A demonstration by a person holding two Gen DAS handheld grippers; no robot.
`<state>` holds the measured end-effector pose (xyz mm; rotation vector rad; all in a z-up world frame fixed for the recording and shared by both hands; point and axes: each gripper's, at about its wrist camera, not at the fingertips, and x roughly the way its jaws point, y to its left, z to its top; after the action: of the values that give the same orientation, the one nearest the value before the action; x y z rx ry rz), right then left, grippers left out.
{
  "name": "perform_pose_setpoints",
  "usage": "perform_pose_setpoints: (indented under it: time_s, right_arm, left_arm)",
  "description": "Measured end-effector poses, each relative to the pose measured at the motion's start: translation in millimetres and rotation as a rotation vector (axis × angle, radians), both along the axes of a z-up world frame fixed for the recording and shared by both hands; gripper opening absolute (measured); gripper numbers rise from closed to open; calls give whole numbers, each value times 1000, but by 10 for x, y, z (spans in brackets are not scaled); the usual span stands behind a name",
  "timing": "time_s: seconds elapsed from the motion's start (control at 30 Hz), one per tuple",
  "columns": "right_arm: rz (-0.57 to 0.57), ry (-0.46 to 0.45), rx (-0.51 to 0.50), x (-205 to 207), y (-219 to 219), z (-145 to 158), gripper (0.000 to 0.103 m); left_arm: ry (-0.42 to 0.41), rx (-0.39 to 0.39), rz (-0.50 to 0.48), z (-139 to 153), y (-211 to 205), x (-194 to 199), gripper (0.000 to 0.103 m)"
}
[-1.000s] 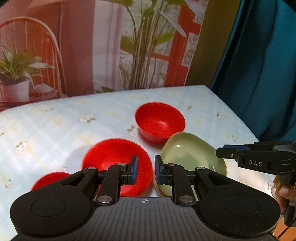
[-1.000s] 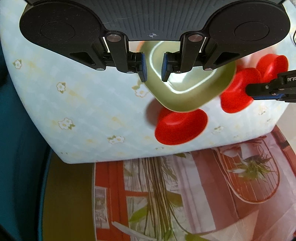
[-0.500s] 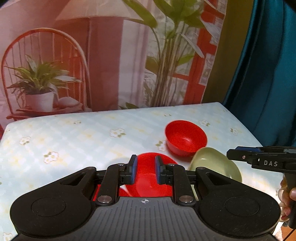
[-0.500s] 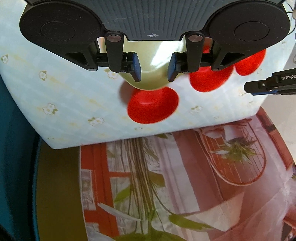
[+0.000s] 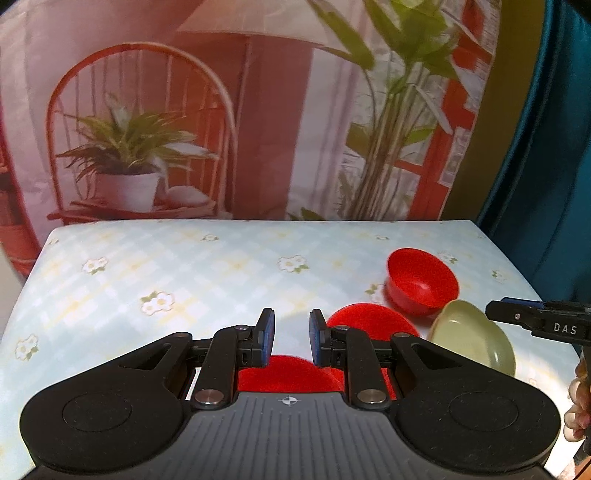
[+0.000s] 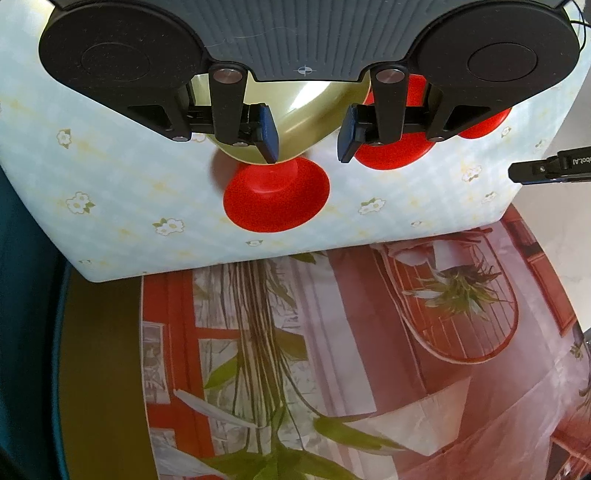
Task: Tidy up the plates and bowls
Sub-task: 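Move both grippers to a large red bowl rim and close on it, then lift the red bowl with both grippers and tilt it up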
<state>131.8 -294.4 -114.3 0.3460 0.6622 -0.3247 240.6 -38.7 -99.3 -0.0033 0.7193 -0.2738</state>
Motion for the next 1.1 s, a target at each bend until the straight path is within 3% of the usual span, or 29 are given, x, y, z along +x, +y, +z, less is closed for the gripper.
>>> perform_pose_setpoints:
  time_s: [0.27, 0.6, 0.9, 1.1]
  right_arm:
    - [23, 29, 1, 128, 67, -111, 33]
    - [73, 68, -8, 348, 135, -243, 33]
    - [37, 81, -9, 521, -158, -332, 33]
    - [0, 83, -29, 617, -499, -374, 33]
  left_arm:
    - [31, -10, 27, -90, 169, 49, 21]
    - [90, -30, -5, -281, 35, 196, 21]
    - [87, -64, -84, -259, -387, 471, 21]
    - [92, -55, -153, -300, -884, 749, 21]
